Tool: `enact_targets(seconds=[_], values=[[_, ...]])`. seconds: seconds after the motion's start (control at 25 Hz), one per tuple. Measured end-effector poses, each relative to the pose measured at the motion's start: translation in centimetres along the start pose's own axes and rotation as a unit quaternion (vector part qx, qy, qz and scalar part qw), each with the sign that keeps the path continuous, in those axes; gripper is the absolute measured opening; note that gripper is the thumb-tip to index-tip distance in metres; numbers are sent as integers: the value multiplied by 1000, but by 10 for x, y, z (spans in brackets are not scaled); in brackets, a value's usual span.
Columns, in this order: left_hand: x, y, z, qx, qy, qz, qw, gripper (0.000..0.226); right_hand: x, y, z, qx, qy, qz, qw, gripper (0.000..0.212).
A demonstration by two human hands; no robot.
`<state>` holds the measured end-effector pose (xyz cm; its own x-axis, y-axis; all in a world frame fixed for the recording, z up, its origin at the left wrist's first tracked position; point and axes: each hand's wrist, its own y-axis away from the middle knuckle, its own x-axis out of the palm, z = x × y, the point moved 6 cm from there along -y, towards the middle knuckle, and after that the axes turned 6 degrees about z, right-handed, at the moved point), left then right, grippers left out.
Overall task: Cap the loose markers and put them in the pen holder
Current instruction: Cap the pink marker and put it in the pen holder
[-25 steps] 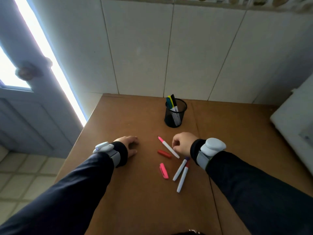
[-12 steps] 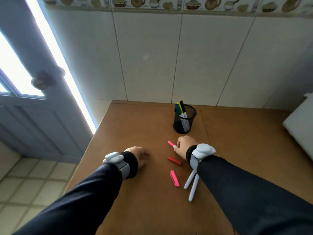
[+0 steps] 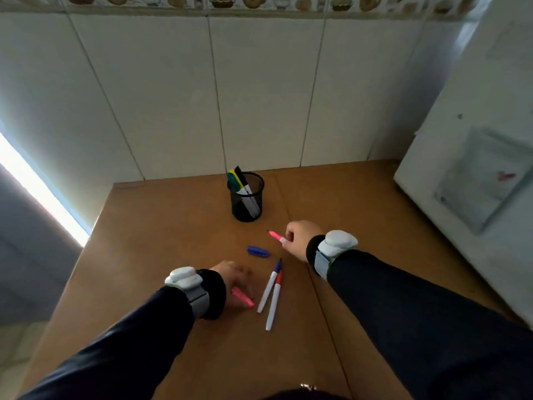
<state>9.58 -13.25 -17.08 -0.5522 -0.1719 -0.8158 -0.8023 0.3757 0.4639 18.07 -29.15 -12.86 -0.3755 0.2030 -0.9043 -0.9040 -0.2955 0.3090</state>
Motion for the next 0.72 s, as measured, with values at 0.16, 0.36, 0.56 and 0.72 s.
enact_targets(seconds=[0.16,0.36,0.56,0.72], values=[[-46,6,-5,-34,151,-140,978,10,-8,4,5,-22,-33,-18,999,17],[-78,17,38,-80,643,-299,700,15,-15,10,35,-111,-84,2,990,16],[-77,16,56,-82,734,-295,607,7,-17,10,61,-165,-100,-17,981,17],[-80,22,64,-78,722,-311,613,12,-18,3,67,-182,-97,-22,978,14]])
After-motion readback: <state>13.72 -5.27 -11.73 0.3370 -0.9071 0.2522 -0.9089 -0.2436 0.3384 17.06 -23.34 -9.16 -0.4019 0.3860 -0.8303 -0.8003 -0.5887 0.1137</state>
